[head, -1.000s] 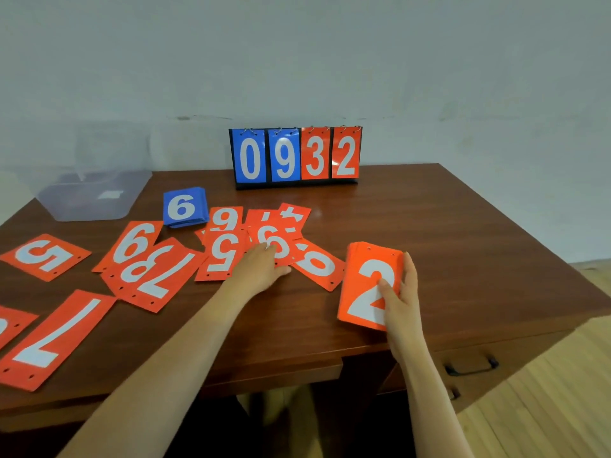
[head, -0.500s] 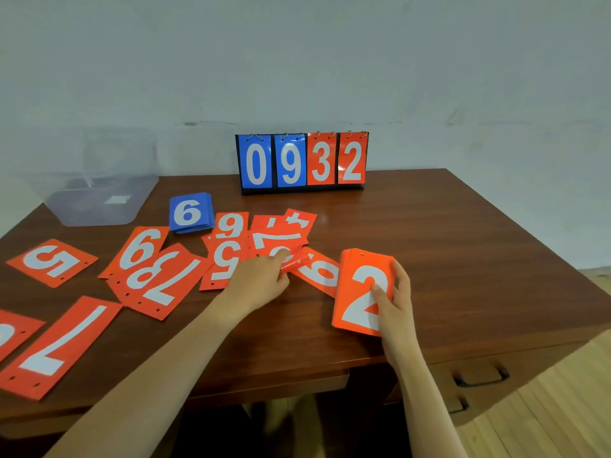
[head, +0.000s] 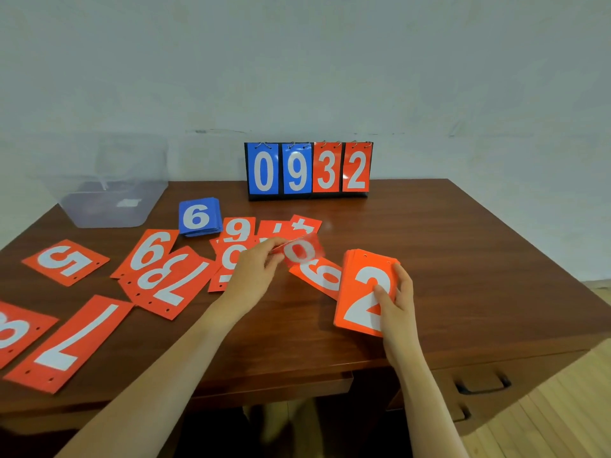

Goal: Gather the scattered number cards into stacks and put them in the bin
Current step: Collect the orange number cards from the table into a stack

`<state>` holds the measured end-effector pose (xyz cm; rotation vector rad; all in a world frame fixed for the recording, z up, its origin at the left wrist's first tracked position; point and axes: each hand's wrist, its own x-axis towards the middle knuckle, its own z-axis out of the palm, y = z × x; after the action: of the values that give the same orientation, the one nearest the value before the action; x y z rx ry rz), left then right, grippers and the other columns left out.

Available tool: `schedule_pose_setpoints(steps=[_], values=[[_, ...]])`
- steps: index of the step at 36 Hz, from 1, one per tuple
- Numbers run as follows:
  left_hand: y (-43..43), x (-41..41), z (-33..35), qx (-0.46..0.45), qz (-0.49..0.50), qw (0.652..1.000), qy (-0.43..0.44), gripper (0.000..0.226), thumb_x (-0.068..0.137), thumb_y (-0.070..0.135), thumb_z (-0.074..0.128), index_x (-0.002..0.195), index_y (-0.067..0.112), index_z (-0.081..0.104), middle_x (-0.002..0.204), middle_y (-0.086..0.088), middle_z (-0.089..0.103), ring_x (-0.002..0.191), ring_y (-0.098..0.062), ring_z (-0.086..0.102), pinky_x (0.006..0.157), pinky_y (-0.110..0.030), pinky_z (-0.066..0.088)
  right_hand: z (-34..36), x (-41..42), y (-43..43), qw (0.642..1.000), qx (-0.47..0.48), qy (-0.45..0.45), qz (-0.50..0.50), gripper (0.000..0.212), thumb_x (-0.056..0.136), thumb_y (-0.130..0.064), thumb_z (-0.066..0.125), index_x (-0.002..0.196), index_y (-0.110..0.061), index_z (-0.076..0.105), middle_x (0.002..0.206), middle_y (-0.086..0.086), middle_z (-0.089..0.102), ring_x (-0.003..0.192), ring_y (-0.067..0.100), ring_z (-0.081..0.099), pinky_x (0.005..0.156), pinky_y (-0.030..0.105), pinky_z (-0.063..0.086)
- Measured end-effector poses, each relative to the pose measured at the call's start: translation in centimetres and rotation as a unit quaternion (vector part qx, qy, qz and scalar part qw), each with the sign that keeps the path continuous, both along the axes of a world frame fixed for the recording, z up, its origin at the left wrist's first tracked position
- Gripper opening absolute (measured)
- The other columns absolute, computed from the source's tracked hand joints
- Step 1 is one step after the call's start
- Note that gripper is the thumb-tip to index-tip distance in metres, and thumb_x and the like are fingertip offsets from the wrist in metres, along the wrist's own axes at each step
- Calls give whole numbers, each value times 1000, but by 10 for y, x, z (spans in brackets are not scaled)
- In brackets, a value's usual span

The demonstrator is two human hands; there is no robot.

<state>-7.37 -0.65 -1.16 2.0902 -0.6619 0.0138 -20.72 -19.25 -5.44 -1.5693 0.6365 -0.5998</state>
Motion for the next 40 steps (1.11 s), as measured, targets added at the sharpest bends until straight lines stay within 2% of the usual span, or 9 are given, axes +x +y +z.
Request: schedule_pose_setpoints(steps=[7, 11, 17, 20, 24, 29, 32, 35, 40], values=[[-3, -1, 13, -139, 61, 981, 119, 31, 89, 32, 60, 115, 20, 49, 111, 5, 58, 99, -15, 62, 78, -27, 54, 4, -2, 1, 1000, -19, 1, 8, 55, 94, -33, 53, 141, -35, 24, 140, -5, 41, 112, 15, 52, 81, 28, 53], [-9, -7, 17, -198, 23, 947, 252, 4, 92, 29, 57, 95, 30, 55, 101, 8, 61, 91, -13, 65, 77, -31, 56, 7, -2, 3, 999, -40, -6, 23, 54, 94, -34, 51, 141, -37, 23, 139, -7, 41, 112, 16, 53, 85, 33, 54], [-28, -21, 14, -213, 12, 922, 324, 16, 95, 20, 52, 111, 19, 52, 103, 5, 62, 95, -14, 63, 83, -32, 54, 7, -3, 10, 997, -34, -24, 69, 48, 94, -34, 50, 136, -41, 27, 132, -13, 43, 109, 13, 56, 83, 32, 57], [-41, -25, 10, -195, 17, 936, 293, 32, 92, 18, 58, 123, 15, 50, 111, 2, 60, 98, -14, 62, 76, -27, 55, 7, -4, 12, 997, -14, -37, 71, 42, 95, -34, 47, 134, -40, 30, 129, -13, 47, 108, 14, 59, 82, 32, 57], [-58, -33, 4, -194, 30, 948, 251, 29, 86, 19, 67, 109, 17, 50, 98, -3, 66, 87, -13, 67, 70, -29, 57, 9, -6, 10, 996, 25, -54, 64, 46, 89, -45, 48, 132, -39, 34, 123, -13, 54, 104, 15, 63, 79, 30, 58], [-78, -41, -3, -185, -6, 958, 218, 30, 84, 17, 69, 107, 15, 49, 91, -1, 67, 84, -11, 66, 64, -20, 52, 8, -10, 3, 997, -22, -61, 51, 60, 86, -28, 65, 135, -38, 32, 121, -23, 49, 105, 12, 60, 76, 23, 57], [-83, -34, -3, -137, -26, 969, 202, 33, 88, 23, 63, 115, 17, 45, 97, 6, 62, 93, -8, 59, 69, -16, 44, 5, -13, -6, 996, -13, -79, 27, 58, 90, -25, 60, 139, -36, 30, 126, -18, 47, 108, 10, 58, 79, 24, 57], [-78, -13, -10, 12, -22, 994, 103, 37, 94, 22, 54, 129, 16, 45, 123, 2, 53, 113, -12, 50, 90, -21, 42, 3, -18, -20, 996, 11, -88, -23, 55, 94, -22, 55, 141, -35, 29, 129, -13, 44, 112, 10, 55, 79, 22, 55], [-70, 9, -29, 291, -40, 955, -31, 51, 96, 37, 45, 141, 15, 37, 146, -6, 35, 134, -23, 31, 109, -37, 30, 0, -26, -36, 994, 40, -77, -61, 54, 96, -22, 53, 141, -35, 28, 131, -8, 46, 111, 16, 56, 82, 32, 55]])
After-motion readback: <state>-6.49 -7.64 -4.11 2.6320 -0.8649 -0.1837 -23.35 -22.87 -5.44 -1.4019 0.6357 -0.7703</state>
